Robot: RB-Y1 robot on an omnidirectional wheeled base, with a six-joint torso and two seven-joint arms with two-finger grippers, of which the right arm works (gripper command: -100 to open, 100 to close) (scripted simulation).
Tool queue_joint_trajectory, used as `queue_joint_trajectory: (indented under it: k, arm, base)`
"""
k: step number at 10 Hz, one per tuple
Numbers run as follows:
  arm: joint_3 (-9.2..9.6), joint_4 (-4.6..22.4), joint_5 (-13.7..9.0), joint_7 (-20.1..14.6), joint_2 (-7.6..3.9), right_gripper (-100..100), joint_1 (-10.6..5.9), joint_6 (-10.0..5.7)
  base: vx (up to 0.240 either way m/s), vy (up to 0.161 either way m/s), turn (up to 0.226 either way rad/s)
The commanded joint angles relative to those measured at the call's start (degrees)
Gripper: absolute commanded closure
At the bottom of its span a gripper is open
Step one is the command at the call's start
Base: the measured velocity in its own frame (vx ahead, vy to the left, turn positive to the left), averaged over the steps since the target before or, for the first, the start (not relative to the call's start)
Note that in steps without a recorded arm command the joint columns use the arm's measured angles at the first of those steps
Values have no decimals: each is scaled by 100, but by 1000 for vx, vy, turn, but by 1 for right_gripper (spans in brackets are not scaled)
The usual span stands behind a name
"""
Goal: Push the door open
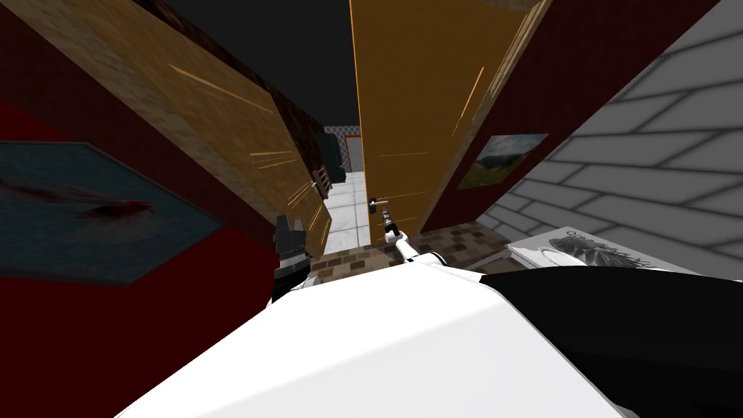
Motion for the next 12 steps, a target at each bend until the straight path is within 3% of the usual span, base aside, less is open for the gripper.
queue_joint_trajectory:
  k: [1, 5, 11, 12]
  arm:
    - [0, 0, 0, 0, 0, -100, 0, 0]
    - [-42, 43, -15, 5, -99, -100, -2, -25]
    - [-88, 79, -30, 13, -62, -100, 3, -53]
    - [-88, 79, -30, 13, -62, 100, 3, -53]
  base:
    - [30, -24, 14]
    - [176, 1, 23]
    - [183, 0, 22]
    - [-9, -1, -4]
